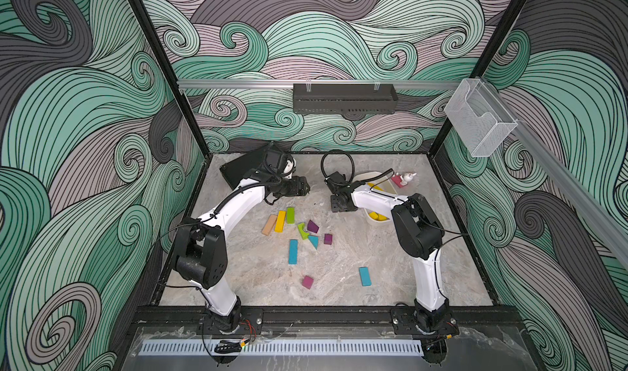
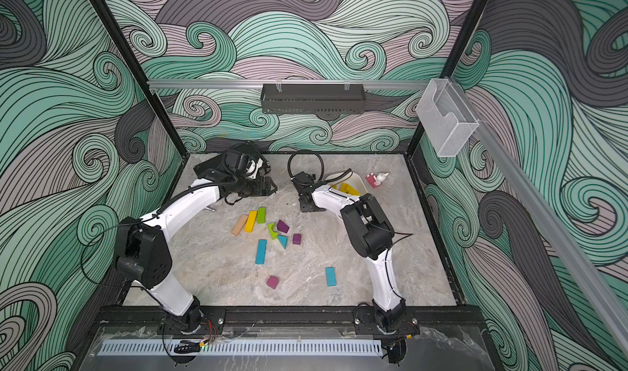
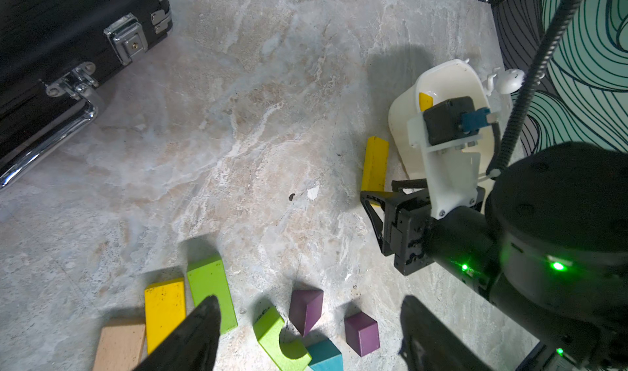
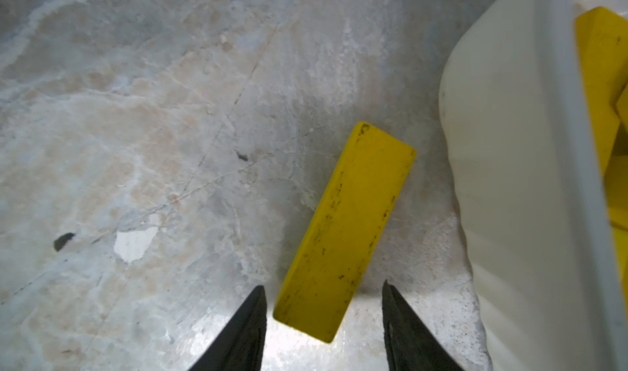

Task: Pick out the yellow building blocks
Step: Pick up the building block from the center of the board.

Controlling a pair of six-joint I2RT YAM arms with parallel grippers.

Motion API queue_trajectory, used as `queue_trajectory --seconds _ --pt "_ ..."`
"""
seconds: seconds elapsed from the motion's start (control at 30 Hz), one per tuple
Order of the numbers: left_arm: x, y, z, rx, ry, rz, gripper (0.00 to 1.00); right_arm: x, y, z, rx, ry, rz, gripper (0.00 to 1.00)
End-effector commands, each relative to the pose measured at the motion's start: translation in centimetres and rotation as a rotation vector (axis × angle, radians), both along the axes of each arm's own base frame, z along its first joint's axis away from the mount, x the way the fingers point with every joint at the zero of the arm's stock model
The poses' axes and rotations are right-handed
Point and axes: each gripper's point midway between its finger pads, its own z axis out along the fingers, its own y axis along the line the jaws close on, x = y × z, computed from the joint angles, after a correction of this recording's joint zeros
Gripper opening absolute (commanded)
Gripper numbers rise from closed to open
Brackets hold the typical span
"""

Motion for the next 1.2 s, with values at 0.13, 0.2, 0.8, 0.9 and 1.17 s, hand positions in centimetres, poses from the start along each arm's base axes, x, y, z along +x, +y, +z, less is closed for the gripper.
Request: queue_trajectory --seconds 0.13,0.2,0.8,0.9,1.17 --pt "0.5 0.0 0.9 -0.021 -0.021 0.011 0.82 1.0 -0.6 -0.5 0.031 0.027 -0.015 0.55" --pt "0.5 0.0 0.9 -0.023 -0.02 0.011 0.82 1.1 -0.5 -0.8 0.045 0.039 -0.009 0.55" --pt "0.5 0.0 0.8 -0.022 -0.015 0.009 0.82 0.0 -0.3 -2.4 0.067 0.089 0.001 0.46" --pt "0.5 0.0 0.8 -0.022 -0.016 0.009 0.82 -0.1 -0.9 -2.5 0.055 0.069 -0.014 0.47" --pt "0.7 0.2 0.6 -0.018 -0.01 0.015 0.82 -0.4 -0.7 -2.9 0.064 0.075 0.001 0.43"
